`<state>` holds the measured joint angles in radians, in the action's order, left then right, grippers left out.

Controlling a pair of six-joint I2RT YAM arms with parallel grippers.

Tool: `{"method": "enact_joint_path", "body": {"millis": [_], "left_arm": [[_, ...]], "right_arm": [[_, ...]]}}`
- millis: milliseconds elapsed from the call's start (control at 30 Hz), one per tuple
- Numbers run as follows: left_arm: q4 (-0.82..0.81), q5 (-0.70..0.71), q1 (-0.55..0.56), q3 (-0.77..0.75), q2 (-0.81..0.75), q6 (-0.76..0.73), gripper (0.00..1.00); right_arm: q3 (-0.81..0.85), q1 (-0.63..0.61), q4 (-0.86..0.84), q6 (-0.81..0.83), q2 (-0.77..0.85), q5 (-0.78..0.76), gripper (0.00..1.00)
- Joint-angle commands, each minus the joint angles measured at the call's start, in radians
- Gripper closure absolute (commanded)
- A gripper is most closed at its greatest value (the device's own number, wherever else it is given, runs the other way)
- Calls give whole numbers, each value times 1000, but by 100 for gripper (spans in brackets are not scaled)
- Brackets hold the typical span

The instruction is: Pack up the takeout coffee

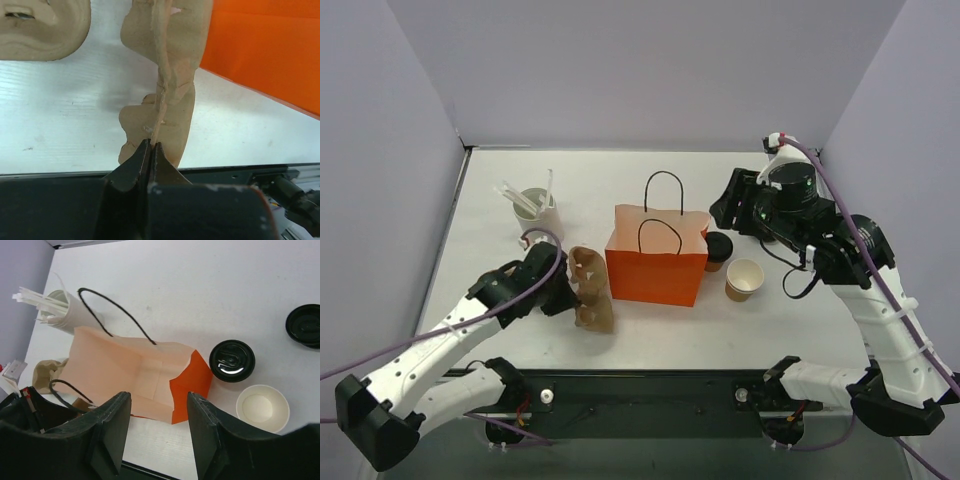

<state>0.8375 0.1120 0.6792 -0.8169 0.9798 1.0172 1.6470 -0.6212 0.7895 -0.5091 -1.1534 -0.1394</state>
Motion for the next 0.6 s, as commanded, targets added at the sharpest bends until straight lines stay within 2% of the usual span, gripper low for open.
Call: {"method": "enact_joint_path", "body": {"millis": [0, 100, 167, 233, 333, 400, 567], "left_arm": [[156, 57, -3, -126, -98, 11, 100], [196, 101, -7, -223, -142, -48, 100], [189, 112, -7, -284, -165, -121, 100], [190, 127, -7, -318, -181, -178, 100], [167, 104, -9, -378, -193, -241, 100], [121, 40, -9, -421, -191, -281, 100], [79, -50, -7, -505, -170, -351, 100]], "right_arm": [[65, 3, -50, 76, -19, 224, 50], [80, 0, -128, 122, -26, 360, 47], [103, -3, -180, 150, -34, 397, 45], [128, -28, -234, 240, -51, 464, 38], [148, -110, -283, 326, -63, 414, 31], [168, -132, -299, 392, -89, 437, 29], [229, -216, -296, 539, -169, 488, 28]]}}
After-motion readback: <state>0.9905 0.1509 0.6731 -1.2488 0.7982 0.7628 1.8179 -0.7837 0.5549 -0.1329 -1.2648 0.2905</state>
